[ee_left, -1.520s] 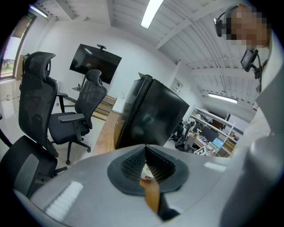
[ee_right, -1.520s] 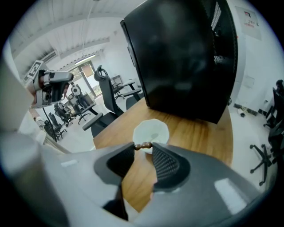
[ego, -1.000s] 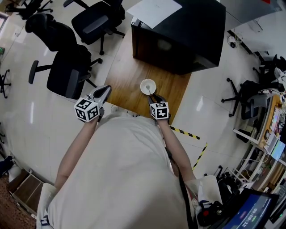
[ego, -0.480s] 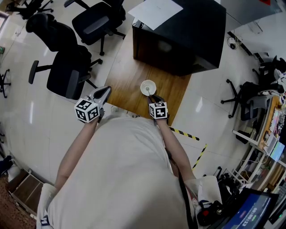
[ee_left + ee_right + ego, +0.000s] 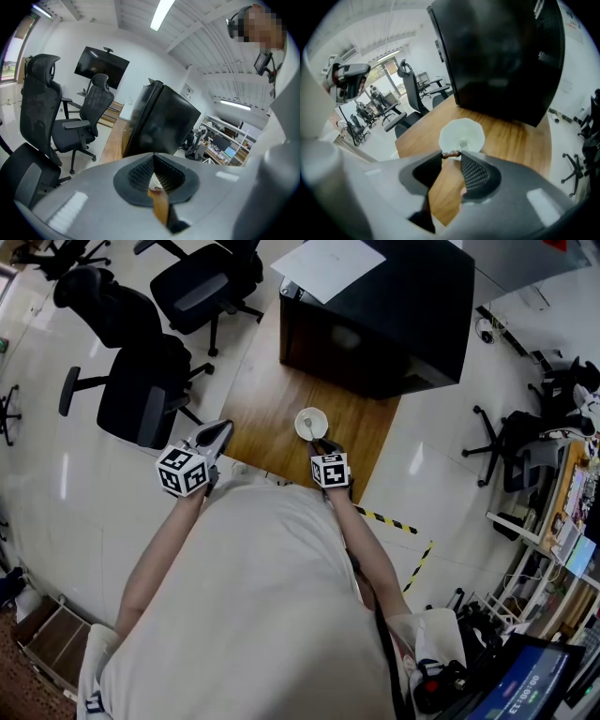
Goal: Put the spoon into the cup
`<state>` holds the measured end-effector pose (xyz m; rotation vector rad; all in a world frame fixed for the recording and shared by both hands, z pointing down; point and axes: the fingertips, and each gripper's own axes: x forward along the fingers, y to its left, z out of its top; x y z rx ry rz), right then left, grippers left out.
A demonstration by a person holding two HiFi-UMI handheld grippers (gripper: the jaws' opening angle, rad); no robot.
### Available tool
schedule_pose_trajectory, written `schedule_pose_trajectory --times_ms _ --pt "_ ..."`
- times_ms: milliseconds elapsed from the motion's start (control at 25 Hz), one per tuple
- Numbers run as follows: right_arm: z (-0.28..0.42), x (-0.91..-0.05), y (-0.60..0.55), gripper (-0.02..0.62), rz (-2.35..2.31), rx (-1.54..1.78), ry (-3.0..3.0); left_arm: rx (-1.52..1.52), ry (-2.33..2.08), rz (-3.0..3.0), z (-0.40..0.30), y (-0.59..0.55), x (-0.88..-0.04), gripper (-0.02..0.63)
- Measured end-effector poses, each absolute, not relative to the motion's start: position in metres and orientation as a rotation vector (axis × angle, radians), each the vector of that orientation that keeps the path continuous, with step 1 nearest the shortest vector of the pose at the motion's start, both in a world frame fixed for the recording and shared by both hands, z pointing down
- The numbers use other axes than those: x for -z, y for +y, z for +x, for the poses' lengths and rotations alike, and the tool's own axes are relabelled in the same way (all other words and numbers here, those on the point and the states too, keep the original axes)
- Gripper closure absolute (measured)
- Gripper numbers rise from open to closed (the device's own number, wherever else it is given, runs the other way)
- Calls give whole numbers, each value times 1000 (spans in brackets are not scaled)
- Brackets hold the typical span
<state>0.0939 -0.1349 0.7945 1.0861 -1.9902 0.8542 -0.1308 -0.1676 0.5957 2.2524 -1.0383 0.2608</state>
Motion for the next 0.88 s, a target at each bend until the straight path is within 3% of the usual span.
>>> schedule_pose_trajectory --times_ms 480,640,880 --pt "97 -800 -124 465 1136 -867 -1960 -236 -1017 2261 -145 -167 -592 603" --pt "100 -798 -125 389 1184 -809 -1947 -224 -1001 2268 -148 -168 -590 603" --pt "92 -804 -119 383 1229 -795 -1936 -213 -980 2287 -162 -169 -597 603"
